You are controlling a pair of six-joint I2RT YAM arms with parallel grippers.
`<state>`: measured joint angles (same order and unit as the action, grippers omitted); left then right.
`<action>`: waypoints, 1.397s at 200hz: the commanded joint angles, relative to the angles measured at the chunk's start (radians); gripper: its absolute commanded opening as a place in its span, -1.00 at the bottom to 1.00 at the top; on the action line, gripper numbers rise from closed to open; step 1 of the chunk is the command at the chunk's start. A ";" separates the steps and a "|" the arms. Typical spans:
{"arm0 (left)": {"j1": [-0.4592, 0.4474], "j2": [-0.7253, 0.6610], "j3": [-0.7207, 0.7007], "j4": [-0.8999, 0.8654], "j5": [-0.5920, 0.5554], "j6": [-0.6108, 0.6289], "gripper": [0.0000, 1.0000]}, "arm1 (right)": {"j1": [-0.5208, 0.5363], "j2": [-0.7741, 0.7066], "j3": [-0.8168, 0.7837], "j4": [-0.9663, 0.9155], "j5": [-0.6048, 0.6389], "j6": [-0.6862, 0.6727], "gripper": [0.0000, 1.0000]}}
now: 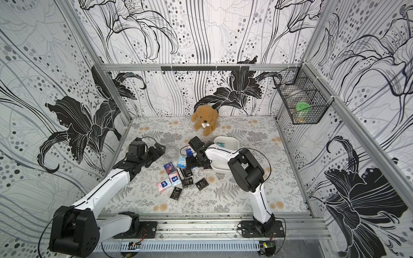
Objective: Put the pocket tissues into the storage box
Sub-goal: Pick up the pocket tissues from the center of the board.
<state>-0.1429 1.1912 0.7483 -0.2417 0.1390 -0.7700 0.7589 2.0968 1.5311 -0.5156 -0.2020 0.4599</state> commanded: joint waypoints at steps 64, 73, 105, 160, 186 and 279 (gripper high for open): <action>0.002 -0.017 0.010 0.010 0.004 0.009 0.95 | 0.019 0.106 0.196 -0.174 0.202 -0.021 0.63; 0.003 -0.017 0.006 0.011 0.005 0.008 0.94 | 0.019 0.113 0.205 -0.176 0.206 -0.021 0.60; 0.002 -0.018 0.002 0.011 0.004 0.008 0.94 | 0.023 0.131 0.217 -0.173 0.202 -0.020 0.33; 0.002 -0.022 -0.010 0.011 0.000 0.006 0.94 | 0.028 0.130 0.199 -0.166 0.203 -0.011 0.16; 0.003 -0.017 -0.021 0.010 0.002 0.006 0.94 | 0.028 0.111 0.197 -0.159 0.217 -0.009 -0.01; -0.022 0.026 0.004 -0.046 0.014 0.062 0.94 | 0.024 -0.055 0.197 -0.149 0.282 0.010 -0.12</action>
<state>-0.1471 1.1942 0.7395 -0.2710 0.1429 -0.7437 0.7807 2.1239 1.7279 -0.6502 0.0334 0.4553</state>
